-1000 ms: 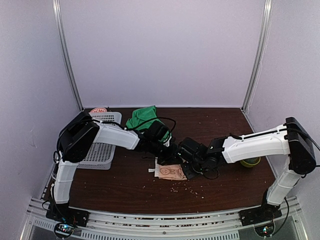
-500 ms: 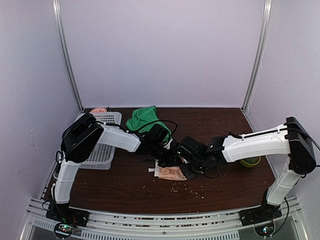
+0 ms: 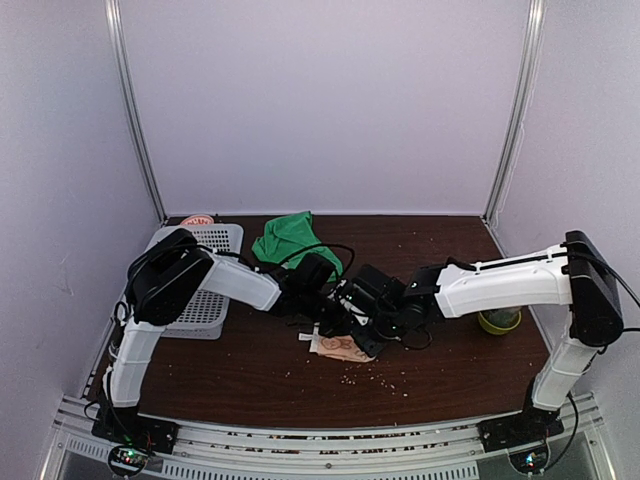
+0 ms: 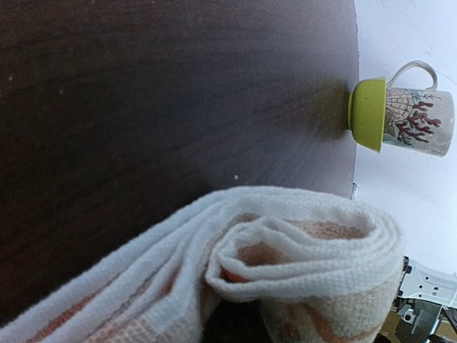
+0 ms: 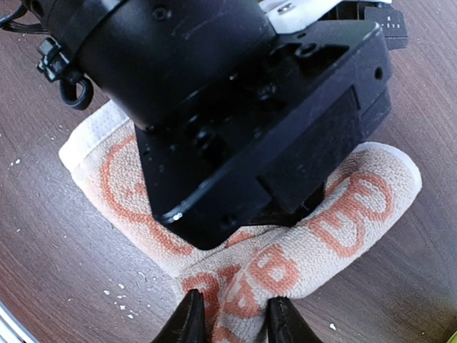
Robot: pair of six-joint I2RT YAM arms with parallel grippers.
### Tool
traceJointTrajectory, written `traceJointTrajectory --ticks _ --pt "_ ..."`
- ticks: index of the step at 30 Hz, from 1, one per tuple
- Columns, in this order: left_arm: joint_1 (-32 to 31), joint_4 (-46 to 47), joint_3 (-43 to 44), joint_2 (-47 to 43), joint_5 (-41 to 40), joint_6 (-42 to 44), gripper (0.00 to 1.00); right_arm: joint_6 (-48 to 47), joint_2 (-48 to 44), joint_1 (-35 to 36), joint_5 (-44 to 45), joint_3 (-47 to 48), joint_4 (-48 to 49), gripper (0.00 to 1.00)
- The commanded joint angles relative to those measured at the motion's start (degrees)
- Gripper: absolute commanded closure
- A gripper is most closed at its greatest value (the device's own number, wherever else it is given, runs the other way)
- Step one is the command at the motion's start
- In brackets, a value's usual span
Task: Roll the towels
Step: Roll the towel from the center of the board.
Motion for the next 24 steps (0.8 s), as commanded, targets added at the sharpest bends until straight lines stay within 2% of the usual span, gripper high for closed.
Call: traceJointTrajectory --ticks 1,8,20,24 --pt "-0.21 2.73 -1.63 1.18 -0.21 -1.15 1.0 -0.33 -0.61 -0.69 -1.27 -0.32 1.6 0.67" --pt "0.03 3.02 -3.12 -1.03 -0.95 -1.63 1.0 0.45 -0.08 -2.08 -5.07 -3.37 5.22 0.69" --pt "0.68 -2.62 -4.17 -5.55 -0.82 1.32 1.0 2.27 2.42 -2.04 -3.58 -3.99 8.78 0.7" --pt "1.24 -4.96 -5.01 -7.31 -1.13 2.4 0.94 2.19 2.66 -2.07 -3.41 -4.03 8.72 0.68"
